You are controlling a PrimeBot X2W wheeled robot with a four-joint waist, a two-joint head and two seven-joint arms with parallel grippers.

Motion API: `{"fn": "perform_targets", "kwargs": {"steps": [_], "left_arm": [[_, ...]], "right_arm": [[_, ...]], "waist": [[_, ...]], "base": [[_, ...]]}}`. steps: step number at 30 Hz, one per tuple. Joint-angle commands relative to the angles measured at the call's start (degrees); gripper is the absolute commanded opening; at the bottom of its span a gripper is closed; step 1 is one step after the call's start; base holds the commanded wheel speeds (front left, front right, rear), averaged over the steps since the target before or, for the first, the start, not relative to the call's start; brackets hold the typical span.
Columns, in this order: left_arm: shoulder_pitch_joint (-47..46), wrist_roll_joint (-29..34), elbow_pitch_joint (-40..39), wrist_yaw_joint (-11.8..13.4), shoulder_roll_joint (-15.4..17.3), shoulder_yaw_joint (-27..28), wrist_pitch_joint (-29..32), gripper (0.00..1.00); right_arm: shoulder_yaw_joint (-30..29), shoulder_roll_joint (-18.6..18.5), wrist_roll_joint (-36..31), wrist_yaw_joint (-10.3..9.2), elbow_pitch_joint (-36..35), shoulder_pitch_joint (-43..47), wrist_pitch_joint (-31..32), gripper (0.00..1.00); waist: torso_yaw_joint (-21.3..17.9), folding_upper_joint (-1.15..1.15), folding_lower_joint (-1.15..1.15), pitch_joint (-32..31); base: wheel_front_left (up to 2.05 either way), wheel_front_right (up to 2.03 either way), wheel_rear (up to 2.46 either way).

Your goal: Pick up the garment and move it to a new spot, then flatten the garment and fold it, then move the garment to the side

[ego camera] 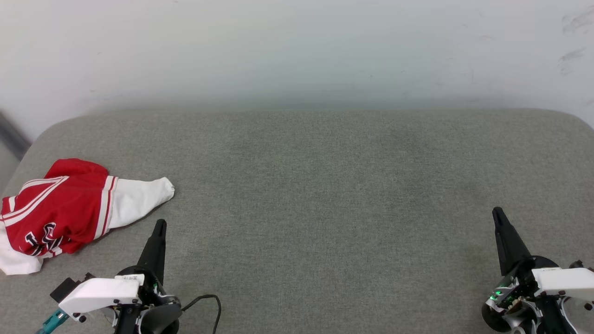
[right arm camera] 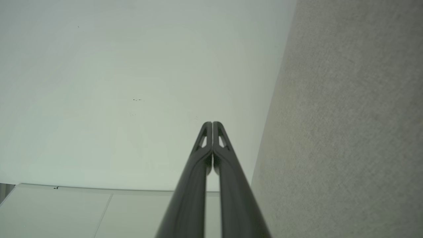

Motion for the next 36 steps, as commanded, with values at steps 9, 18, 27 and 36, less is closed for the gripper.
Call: {"fn": "perform_targets", "kwargs": {"steps": [9,18,27,36], "left_arm": [[-0.35,0.1,0.0,-0.17,-0.1,0.05,0.09,0.0],[-0.35,0.1,0.0,-0.17,-0.1,0.05,0.09,0.0],[0.4,-0.01,0.65,0.02,-0.04,-0.19,-0.07,1.0],[-0.15,0.48,-1.24,0.03,-0.02,-3.65,-2.68,1.0]], "right_arm": [[0.01,0.21,0.22,-0.02,0.06,-0.66,-0.09,0.0],[0.01,0.22,0.21,-0.02,0.06,-0.66,-0.09,0.0],[0.05,0.01,-0.04,-0.01,0.6,0.56,-0.04,1.0],[1.17,-0.01,-0.9,-0.01,-1.27,0.93,-2.4,1.0]], "waist": [[0.0,0.0,0.0,0.0],[0.0,0.0,0.0,0.0],[0.0,0.0,0.0,0.0],[-0.02,0.0,0.0,0.09]], "base": [[0.0,0.0,0.0],[0.0,0.0,0.0],[0.0,0.0,0.0],[0.0,0.0,0.0]]}}
